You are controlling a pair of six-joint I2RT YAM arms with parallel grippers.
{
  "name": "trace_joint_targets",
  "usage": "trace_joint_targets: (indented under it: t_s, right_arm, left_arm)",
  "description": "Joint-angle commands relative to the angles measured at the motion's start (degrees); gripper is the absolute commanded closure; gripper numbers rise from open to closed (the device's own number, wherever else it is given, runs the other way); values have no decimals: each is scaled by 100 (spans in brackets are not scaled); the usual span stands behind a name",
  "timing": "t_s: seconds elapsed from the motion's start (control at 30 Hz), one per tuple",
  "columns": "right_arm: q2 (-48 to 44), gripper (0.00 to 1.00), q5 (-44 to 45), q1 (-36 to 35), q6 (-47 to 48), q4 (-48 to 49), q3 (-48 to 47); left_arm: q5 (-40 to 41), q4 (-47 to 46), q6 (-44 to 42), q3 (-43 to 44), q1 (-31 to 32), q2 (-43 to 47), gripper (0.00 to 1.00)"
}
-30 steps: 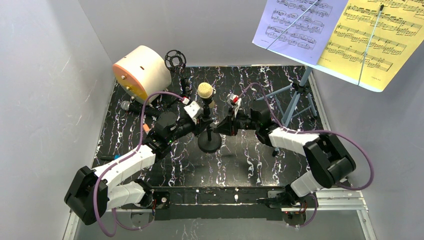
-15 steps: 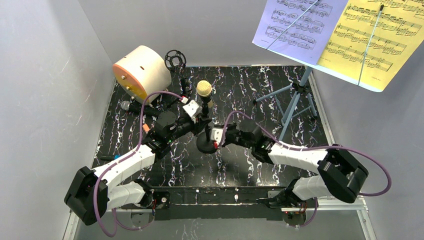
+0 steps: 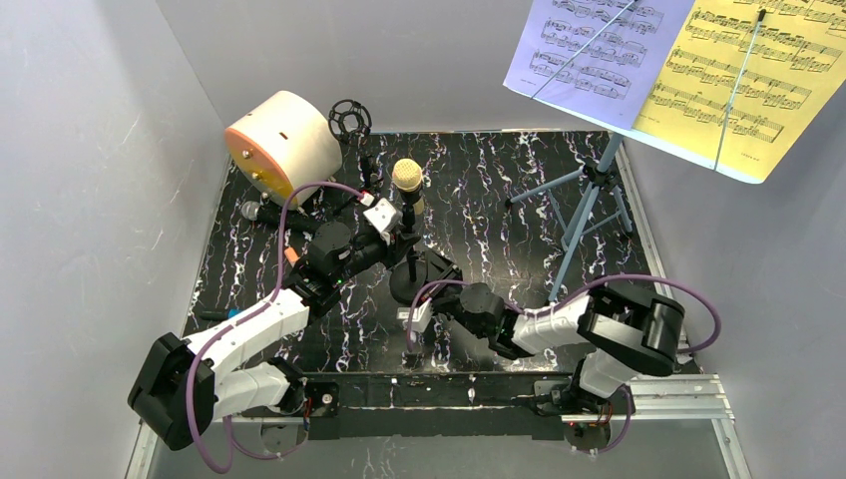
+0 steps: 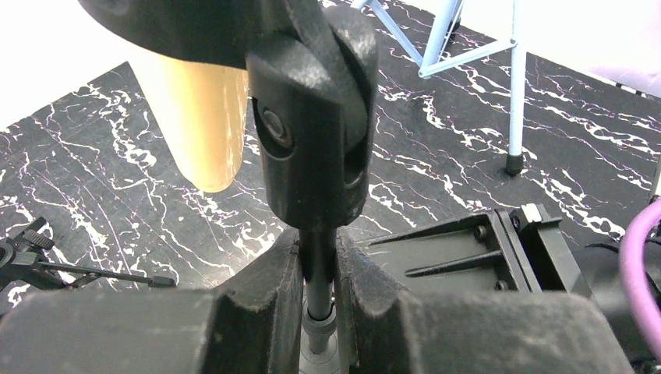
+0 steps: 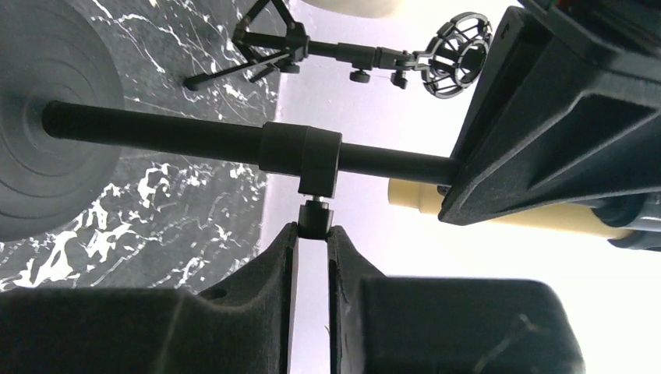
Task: Pack up the instrument practice props
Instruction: Unscrew the knob on the microphone stand.
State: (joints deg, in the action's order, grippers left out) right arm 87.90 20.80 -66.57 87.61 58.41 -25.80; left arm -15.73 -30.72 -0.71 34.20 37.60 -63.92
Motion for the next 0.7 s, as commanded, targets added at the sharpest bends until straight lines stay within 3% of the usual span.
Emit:
trace_joint_targets:
  t_s: [0.0,0.07,0.13,0.3,0.5,0.67]
  right_arm:
    - [341,99,-231,-385,788,1155,21]
    - [332,97,-225,-401,463,1402,44]
    - [226,85,-236,-401,33,1389,30]
    - [-527,55,-229,-386,-2105,-82,-295]
    - [-1281,36,-422,-80,-4476,-1046,-348]
    - [-1928,25,-1146,701,-7065,-1900,-485]
  left_arm:
    - [-84,325,-96,-83,74,23,100]
    - [-73,305,-124,-109,76,44,100]
    - [-86,297,-147,-115,72,40,100]
    - [-131,298,-196,-124,77,46,100]
    - [-156,297,-216,-131,79,55,100]
    - [-182,267,-211,-152,72,86,100]
